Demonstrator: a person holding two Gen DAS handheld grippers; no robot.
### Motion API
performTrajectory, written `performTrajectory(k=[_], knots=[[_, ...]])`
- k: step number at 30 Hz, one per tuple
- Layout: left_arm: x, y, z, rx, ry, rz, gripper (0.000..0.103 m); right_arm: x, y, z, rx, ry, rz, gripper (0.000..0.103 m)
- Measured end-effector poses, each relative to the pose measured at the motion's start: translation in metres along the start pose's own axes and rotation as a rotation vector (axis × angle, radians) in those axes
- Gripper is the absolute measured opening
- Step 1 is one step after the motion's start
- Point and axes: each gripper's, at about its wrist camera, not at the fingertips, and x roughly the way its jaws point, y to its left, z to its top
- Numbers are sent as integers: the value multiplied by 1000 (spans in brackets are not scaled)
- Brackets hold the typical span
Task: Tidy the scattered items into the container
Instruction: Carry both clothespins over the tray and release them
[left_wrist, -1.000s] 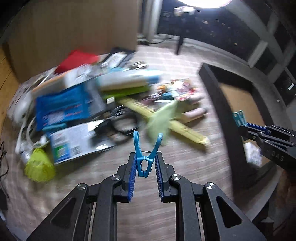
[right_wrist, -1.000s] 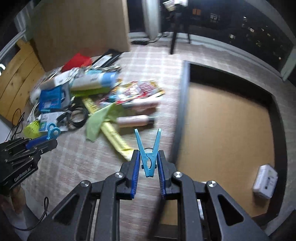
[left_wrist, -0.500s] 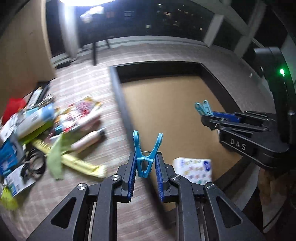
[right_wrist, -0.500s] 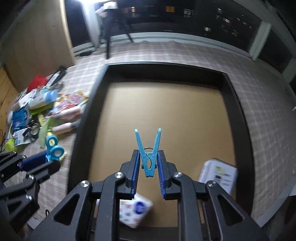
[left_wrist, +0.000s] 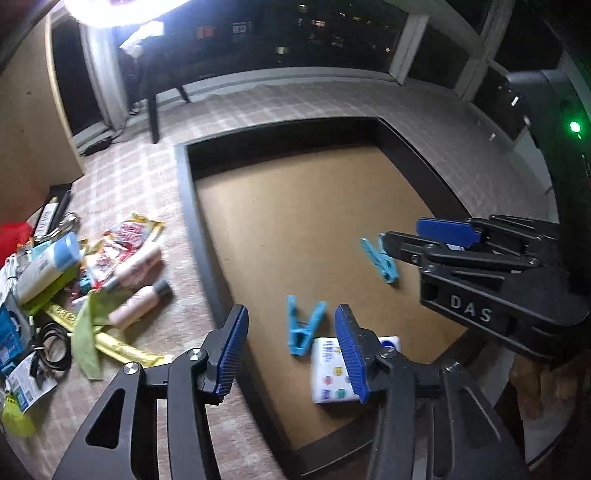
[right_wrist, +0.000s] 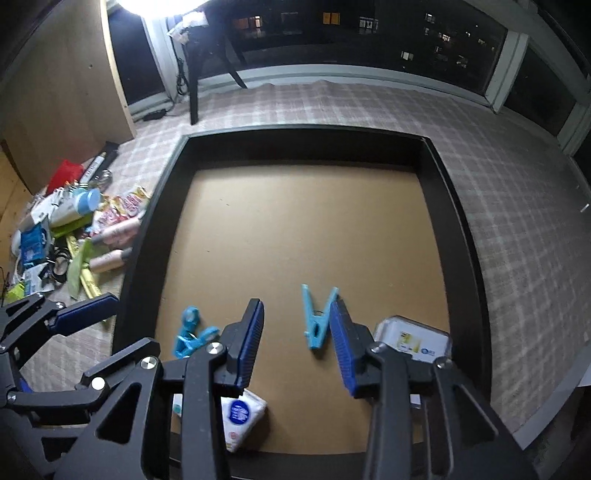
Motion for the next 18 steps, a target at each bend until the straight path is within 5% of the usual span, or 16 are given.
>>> performTrajectory(k=[18], knots=[[-9, 157, -35, -219, 37, 169, 45, 6, 119, 29, -213, 4, 158, 37]])
